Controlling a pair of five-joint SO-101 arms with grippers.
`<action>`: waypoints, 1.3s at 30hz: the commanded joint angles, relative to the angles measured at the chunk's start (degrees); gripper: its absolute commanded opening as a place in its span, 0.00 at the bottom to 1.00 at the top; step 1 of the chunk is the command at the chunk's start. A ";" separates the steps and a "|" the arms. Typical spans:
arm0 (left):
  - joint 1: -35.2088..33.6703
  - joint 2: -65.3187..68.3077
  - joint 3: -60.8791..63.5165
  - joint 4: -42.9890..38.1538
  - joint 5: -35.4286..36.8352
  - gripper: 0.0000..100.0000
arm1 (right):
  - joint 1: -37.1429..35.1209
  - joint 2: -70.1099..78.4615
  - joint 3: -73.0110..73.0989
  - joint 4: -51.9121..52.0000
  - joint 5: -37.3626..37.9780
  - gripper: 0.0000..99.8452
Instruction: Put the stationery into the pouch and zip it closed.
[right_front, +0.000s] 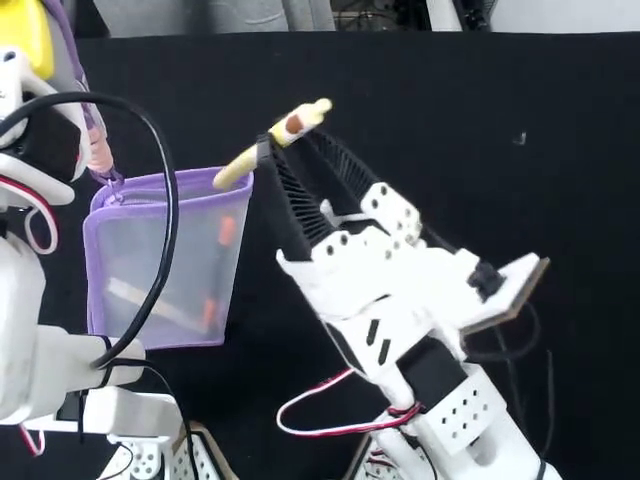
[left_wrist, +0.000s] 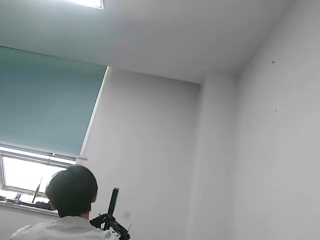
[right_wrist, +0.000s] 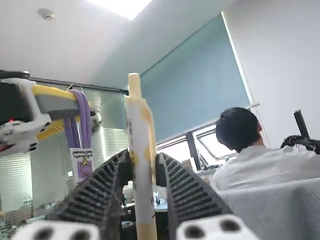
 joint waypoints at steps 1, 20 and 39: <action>0.75 -0.79 -1.19 -0.26 0.35 0.03 | 0.18 1.36 -0.75 -2.29 0.53 0.01; 0.75 -0.79 -1.19 -2.64 0.35 0.03 | -7.47 20.62 -0.48 -2.46 -10.46 0.01; 0.75 -0.79 -1.19 -2.29 0.18 0.03 | -17.41 23.78 0.84 3.96 0.88 0.35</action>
